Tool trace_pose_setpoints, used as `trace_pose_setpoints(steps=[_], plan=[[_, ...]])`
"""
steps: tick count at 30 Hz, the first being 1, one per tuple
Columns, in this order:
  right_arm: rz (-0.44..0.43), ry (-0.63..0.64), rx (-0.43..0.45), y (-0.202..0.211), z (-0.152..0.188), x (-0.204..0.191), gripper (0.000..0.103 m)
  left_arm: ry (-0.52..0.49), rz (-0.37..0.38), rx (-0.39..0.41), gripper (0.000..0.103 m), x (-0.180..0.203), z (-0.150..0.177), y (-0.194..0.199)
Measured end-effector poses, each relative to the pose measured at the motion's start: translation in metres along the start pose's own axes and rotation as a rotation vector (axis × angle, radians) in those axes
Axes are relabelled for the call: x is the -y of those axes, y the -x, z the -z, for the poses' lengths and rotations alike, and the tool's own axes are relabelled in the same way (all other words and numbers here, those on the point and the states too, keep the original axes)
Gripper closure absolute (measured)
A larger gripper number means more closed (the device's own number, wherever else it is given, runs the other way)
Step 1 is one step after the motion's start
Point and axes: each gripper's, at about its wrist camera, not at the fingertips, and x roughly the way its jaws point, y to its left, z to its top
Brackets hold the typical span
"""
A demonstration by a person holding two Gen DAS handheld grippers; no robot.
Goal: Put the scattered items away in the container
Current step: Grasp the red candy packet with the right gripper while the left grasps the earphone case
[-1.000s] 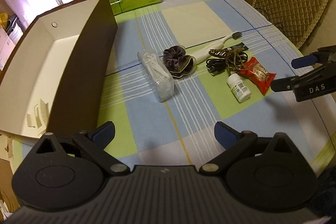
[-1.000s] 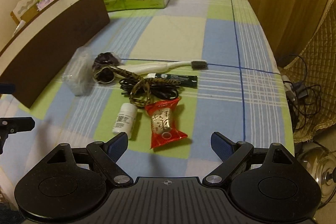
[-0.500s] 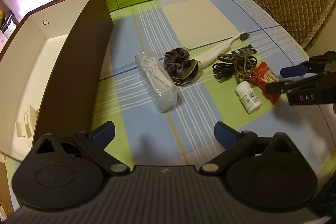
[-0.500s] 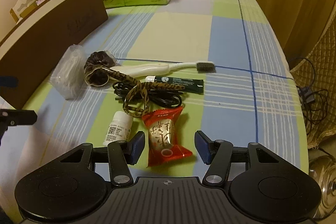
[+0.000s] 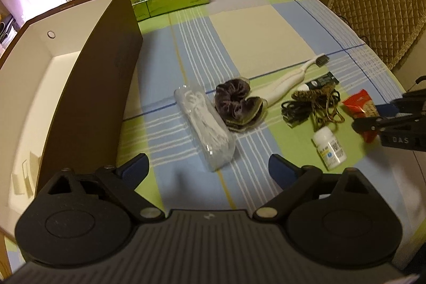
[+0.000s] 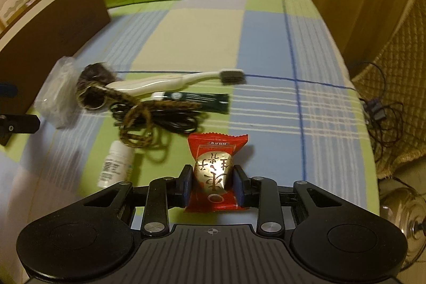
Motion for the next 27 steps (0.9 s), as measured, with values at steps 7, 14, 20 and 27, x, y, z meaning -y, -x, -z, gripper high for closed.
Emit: trace_pose_setpoints(steps=[7, 14, 20, 27], plan=[[0.029, -0.054, 0.002, 0.002, 0.002, 0.012, 0.069, -0.020, -0.009, 0.007, 0.025, 0.000, -0.015, -0.019], [0.032, -0.067, 0.004, 0.002, 0.002, 0.014, 0.069, -0.017, -0.013, -0.015, 0.042, 0.001, -0.025, -0.037], [0.031, -0.067, 0.005, 0.002, 0.002, 0.015, 0.069, 0.010, -0.011, -0.052, 0.074, -0.006, -0.019, -0.042], [0.024, -0.055, 0.005, 0.003, 0.004, 0.015, 0.069, 0.013, -0.019, -0.075, 0.078, -0.009, 0.010, -0.023]])
